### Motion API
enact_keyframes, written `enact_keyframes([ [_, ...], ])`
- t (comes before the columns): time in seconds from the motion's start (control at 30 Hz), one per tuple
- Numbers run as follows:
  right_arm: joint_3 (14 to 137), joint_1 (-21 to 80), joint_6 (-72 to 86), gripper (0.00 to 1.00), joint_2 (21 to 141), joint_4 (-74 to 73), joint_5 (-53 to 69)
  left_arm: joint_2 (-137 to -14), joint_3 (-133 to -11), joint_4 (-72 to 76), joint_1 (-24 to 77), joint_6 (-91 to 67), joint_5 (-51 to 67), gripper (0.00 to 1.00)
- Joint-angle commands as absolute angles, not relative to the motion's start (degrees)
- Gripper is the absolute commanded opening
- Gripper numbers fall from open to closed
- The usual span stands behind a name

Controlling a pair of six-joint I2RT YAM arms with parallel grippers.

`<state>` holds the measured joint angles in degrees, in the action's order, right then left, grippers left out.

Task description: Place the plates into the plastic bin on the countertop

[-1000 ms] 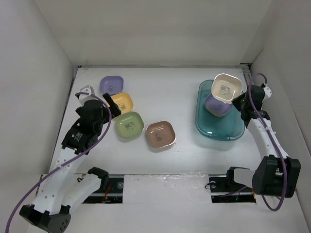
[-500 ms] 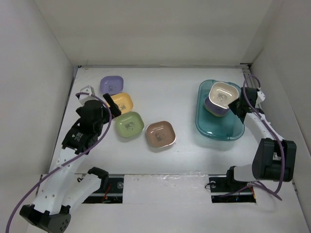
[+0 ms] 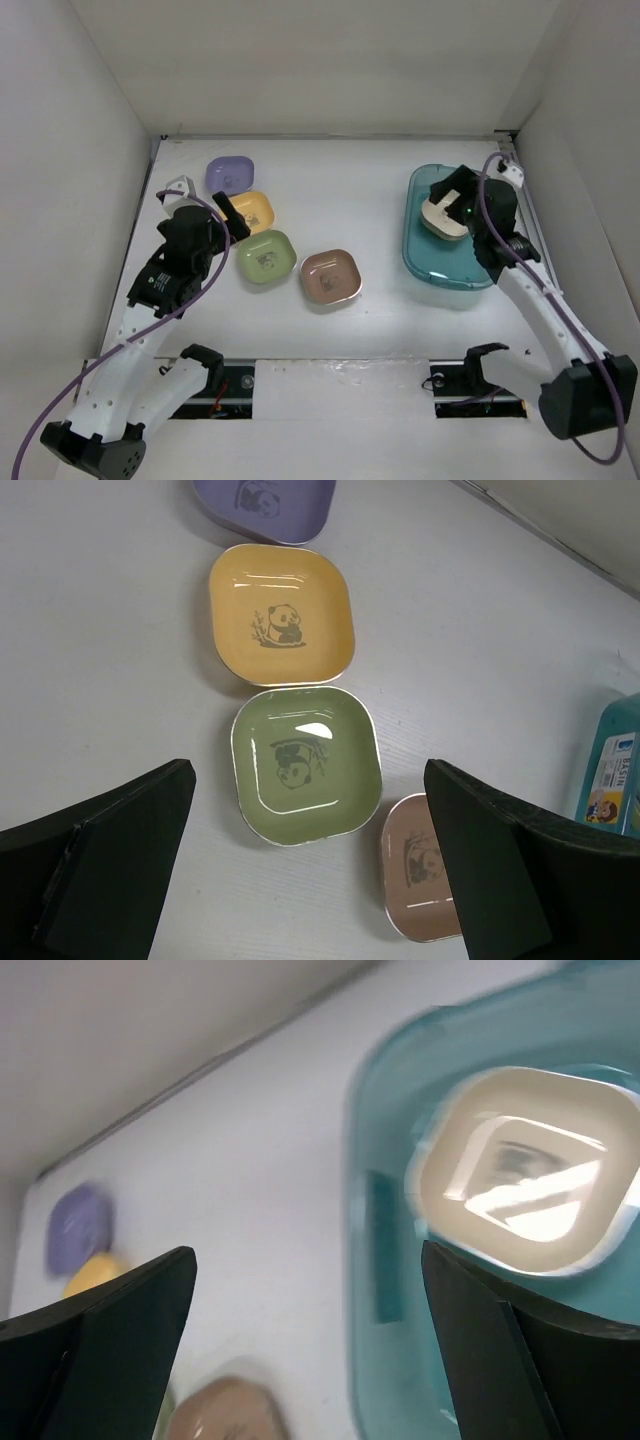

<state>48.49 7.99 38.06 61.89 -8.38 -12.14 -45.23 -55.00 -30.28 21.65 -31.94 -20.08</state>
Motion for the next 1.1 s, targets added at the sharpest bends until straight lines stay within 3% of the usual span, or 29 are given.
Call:
enact_keyframes([
  [0.0,53.07,17.99,27.0,1.0,61.15,-2.89,-7.65,-44.65,-54.67,-28.65,21.53,-31.2,-20.04,1.0],
  [0.1,56.58,27.4,21.02,0.97,66.51,-6.05,-2.82,-44.65,-54.67,-29.17,21.53,-32.33,-21.97,1.0],
  [0.23,59.05,36.72,16.62,0.94,79.32,-8.78,-6.06,-45.35,-55.81,-33.55,21.53,-37.16,-28.2,1.0],
  [0.47,61.79,42.88,16.61,0.86,93.67,-9.07,-6.5,-46.58,-56.95,-36.3,21.53,-39.9,-32.43,1.0],
  [0.63,60.64,43.51,18.45,0.81,97.47,-7.74,-6.68,-47.11,-56.95,-36.3,21.53,-39.9,-32.43,1.0],
  [0.83,57.74,44.12,20.47,0.47,100.19,-7.73,-9.04,-47.11,-56.95,-35.77,21.53,-38.76,-31.2,1.0],
  [0.93,56.34,44.12,21.09,0.39,100.72,-7.73,-9.67,-47.11,-56.95,-35.16,21.53,-38.24,-30.67,1.0],
  [1.03,55.81,43.07,21.62,0.26,100.72,-7.73,-9.67,-47.11,-56.95,-35.16,21.53,-38.23,-30.67,1.0],
  [1.07,55.81,43.07,21.62,0.15,100.72,-7.73,-9.67,-47.11,-56.95,-35.16,21.53,-38.23,-30.15,1.0],
])
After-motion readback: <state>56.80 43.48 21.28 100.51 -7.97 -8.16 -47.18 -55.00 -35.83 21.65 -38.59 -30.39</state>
